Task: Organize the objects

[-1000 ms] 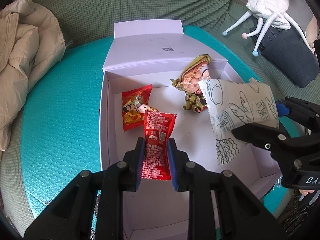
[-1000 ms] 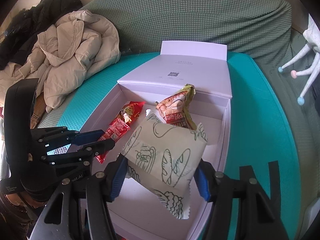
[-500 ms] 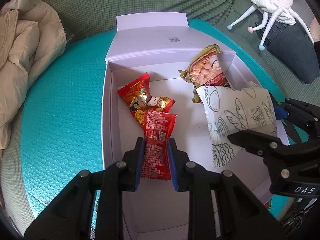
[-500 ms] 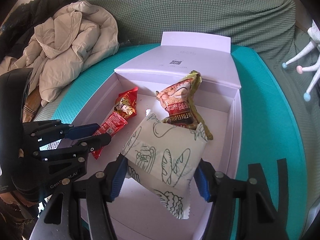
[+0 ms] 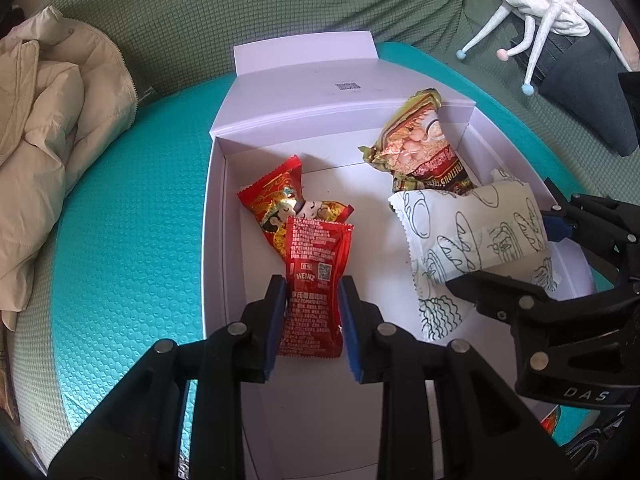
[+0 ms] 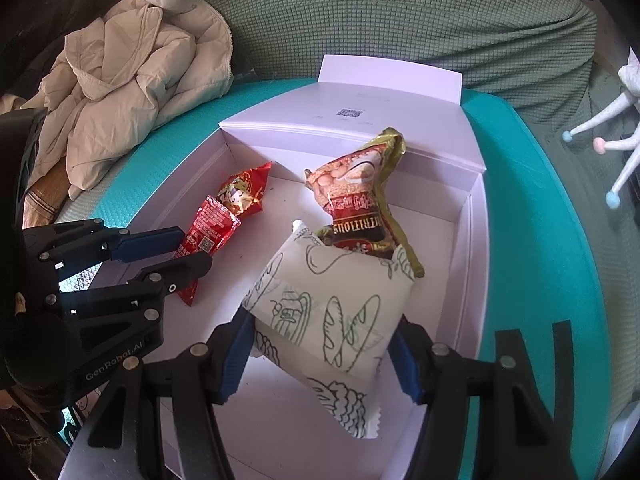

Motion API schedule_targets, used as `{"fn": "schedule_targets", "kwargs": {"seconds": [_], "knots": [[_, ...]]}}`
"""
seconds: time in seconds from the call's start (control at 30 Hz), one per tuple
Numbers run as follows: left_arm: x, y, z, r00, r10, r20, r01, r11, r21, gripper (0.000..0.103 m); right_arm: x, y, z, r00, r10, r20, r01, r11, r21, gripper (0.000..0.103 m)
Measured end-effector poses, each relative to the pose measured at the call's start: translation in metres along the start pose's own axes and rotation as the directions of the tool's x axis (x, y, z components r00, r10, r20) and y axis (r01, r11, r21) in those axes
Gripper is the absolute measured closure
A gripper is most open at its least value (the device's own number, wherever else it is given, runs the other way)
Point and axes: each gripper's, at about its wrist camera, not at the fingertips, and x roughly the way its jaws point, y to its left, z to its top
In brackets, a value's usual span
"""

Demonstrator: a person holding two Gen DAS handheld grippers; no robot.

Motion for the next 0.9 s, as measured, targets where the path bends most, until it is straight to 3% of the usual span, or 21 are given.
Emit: {"fn": "schedule_targets", "kwargs": {"seconds": [0.47,0.6,0.9], "knots": [[-0.019,0.007,-0.003,1.0,0.009,0.025,-0.008,0.998,-0.062,0.068,-0.015,0.001,-0.003,1.0,0.022,-0.009,-0.022,0.999,0.029,0.038],[-0.029,0.006,-0.005,0.999,0.029,0.044,-0.026,0.997,-0.067,0.059,-0.024,0.005,-0.005,1.0,0.015,0.003,-0.015,1.0,0.016,0.034],[-0.054,0.001,-0.007,0.995,0.067,0.08,-0.063,0.997,-0.054,0.049,-0.041,0.009,-0.01,1.0,0.019,0.016,-0.019,1.0,-0.002,0.03]]}}
